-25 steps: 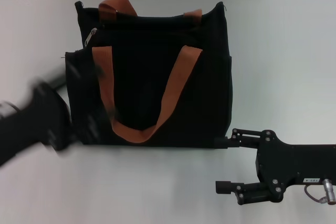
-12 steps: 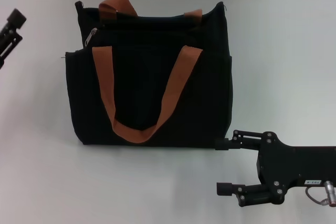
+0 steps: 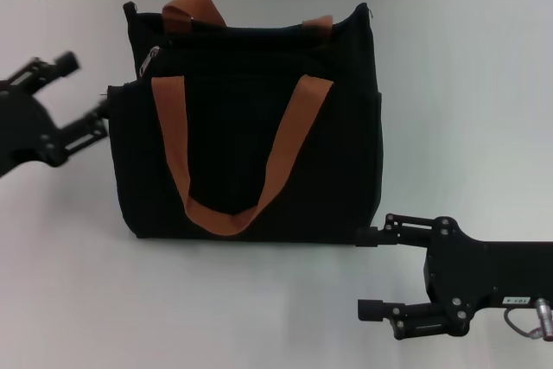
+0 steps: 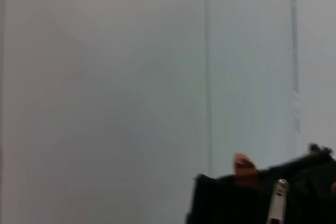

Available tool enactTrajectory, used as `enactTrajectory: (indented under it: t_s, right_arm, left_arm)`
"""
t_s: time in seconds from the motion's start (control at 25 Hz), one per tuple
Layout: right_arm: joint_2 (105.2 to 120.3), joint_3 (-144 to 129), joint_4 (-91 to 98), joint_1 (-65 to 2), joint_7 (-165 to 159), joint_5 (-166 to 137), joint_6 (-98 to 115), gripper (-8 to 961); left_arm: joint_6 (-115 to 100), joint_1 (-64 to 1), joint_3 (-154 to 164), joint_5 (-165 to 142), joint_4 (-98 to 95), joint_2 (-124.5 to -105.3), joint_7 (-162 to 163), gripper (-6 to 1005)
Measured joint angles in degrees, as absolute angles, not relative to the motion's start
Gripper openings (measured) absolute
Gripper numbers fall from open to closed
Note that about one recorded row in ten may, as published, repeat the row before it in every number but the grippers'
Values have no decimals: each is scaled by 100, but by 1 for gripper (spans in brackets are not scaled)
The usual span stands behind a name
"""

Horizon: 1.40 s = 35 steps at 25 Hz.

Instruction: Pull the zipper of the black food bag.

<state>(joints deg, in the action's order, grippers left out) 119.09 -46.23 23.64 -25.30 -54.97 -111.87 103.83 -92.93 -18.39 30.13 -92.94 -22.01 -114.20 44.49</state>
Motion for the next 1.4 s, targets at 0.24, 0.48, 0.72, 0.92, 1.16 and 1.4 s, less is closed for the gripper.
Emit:
enactTrajectory:
  t_s: [0.24,0.48,0.72,0.92,1.16,1.4]
  right_arm:
    - [11909,-4623,2364,-2510,-5501,-11186,10389,805]
    - [11912,-4623,2364,-2496,-5502,-11187,10393,805]
    - [11918,-4623,2364,-2466,-5501,-11187,10406,805]
    - [11918,-4623,2364,-2450,-5497,-11186,10407,805]
    - [11918,-4623,2364,-2457,-5506,-11185,10407,804]
    - [11918,-4623,2357,-2482,-5511,-11175,10417,804]
  left_arm:
    - [-8778,-2399,3004,-10055,-2250,-11380,4588,785]
    - [-8657,-2544,2766,-10004,-2365,-11456,4526,784]
    - [-8783,-2498,2522,-9924,-2422,-11569,4261,774]
    - [-8914,-2358,2372,-9823,-2392,-11671,3880,724]
    - [-8925,-2323,2382,-9792,-2391,-11750,3707,663]
    - [-8930,-2364,2392,-9810,-2390,-11785,3692,388]
